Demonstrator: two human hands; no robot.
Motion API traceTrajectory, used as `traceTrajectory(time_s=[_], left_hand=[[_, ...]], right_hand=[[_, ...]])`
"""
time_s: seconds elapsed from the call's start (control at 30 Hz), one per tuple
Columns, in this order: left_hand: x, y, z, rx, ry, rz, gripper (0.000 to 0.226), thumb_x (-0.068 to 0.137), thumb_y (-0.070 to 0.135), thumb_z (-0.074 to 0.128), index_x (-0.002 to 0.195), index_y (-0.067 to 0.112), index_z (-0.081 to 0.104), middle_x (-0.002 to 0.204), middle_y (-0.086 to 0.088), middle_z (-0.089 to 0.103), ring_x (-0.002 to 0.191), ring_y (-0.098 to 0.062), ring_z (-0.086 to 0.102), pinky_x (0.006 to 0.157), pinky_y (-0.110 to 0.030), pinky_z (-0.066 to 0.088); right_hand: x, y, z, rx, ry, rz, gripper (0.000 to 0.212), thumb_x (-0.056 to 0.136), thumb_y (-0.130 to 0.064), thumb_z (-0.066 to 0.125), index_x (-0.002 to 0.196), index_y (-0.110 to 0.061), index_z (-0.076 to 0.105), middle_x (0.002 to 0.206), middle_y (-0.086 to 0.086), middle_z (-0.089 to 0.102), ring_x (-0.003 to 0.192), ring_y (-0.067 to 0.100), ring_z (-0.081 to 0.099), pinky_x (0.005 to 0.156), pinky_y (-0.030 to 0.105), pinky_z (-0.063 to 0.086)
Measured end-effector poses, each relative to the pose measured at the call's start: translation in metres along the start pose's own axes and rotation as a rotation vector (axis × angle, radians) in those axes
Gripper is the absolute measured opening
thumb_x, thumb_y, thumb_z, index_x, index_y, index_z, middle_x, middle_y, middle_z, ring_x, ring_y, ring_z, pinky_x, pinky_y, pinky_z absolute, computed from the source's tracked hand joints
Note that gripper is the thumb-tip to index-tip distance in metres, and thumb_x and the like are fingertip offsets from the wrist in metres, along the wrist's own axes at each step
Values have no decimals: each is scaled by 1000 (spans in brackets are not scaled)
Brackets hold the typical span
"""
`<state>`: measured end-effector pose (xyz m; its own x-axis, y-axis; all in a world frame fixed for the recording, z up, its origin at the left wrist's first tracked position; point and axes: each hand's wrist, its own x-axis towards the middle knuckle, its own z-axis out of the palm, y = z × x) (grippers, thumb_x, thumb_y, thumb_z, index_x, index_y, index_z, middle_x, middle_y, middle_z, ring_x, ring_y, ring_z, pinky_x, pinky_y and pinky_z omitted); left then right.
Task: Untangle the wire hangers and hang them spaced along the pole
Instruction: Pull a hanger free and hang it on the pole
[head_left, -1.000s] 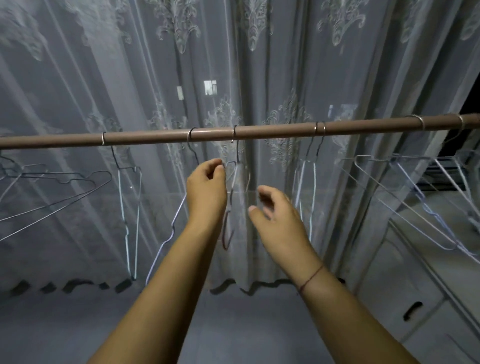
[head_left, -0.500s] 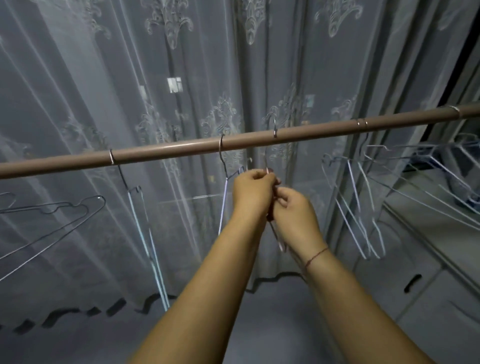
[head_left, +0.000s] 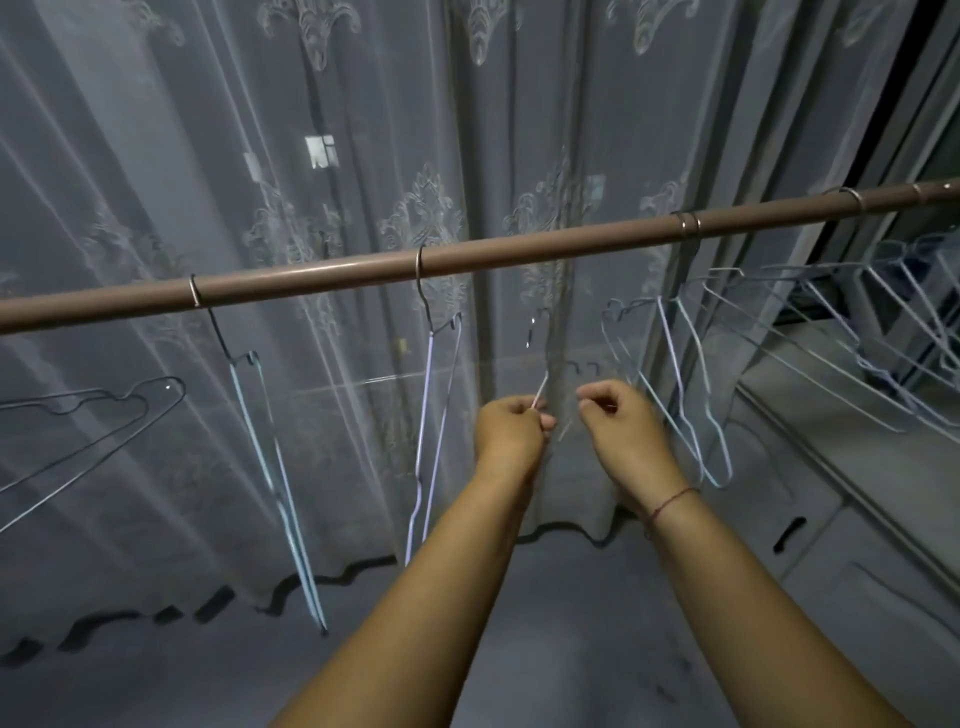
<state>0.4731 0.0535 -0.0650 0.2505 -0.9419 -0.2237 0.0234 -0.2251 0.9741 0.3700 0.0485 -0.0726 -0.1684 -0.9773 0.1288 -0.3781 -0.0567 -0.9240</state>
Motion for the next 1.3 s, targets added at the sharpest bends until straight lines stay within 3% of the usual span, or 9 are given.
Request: traceTrajectory(time_s=[0.17,0.27,0.4,0.57,0.7,0.83,0.97,1.2,1.3], left_hand=[[-21,-26,-11,319,-55,84,31,87,5,46,69,25,61,65,4,58,65,-18,53,71,-28,43],[-29,-31,-15,511,-68,185,28,90,13,47,69,27,59,83,-1,68,95,-28,62,95,-38,44],[-31,-31,-14,623,-42,270,25,92,12,47,83,24,67,96,-22,67,100,-43,57,99,-50,40],[-31,-17,-10,397,120,365,19,91,12,50,103,18,64,115,-5,55,113,-21,50,101,-28,36],[-50,18,4,65,301,457,15,86,27,62,99,20,58,106,2,55,98,-8,54,88,-20,41],[-56,53,19,-89,63,399,17,85,28,64,88,11,68,70,3,67,67,-6,62,68,-20,50],[-45,74,21,-173,39,360,7,86,13,62,80,11,65,48,5,59,42,-6,52,43,-14,41],[-28,67,12,-202,102,211,11,88,9,60,81,3,65,39,2,52,31,-10,44,35,-15,34],[-24,61,9,-185,145,191,12,87,11,60,85,1,67,56,-6,58,48,-16,53,43,-19,40]], right_hand=[[-8,10,-15,-210,-176,-130,34,88,-11,52,121,-17,53,130,3,49,124,17,44,106,30,33],[-19,20,-28,-371,-249,-181,30,86,-13,55,116,-14,58,125,6,57,121,23,48,106,32,35],[-36,18,-51,-441,-318,-167,17,88,-16,52,101,-20,62,98,4,68,93,19,62,85,34,48],[-58,-15,-72,-12,-525,-38,20,94,-7,43,98,-17,60,56,2,61,48,14,50,49,21,46],[-55,-37,-73,151,-372,-87,24,95,-10,41,101,-21,62,51,-1,50,39,11,43,40,19,39],[-44,-59,-64,242,-310,-195,24,95,-10,41,98,-18,64,51,0,51,40,7,43,40,17,37],[-23,-72,-51,281,-296,-203,25,94,-7,40,104,-7,63,48,-3,52,41,4,45,40,18,38],[-10,-65,-25,250,-363,-123,24,93,-8,41,90,-5,65,54,3,56,49,11,54,41,21,43],[-12,-65,-21,276,-402,-74,24,94,-8,41,86,-15,63,61,1,60,49,7,58,43,19,46]])
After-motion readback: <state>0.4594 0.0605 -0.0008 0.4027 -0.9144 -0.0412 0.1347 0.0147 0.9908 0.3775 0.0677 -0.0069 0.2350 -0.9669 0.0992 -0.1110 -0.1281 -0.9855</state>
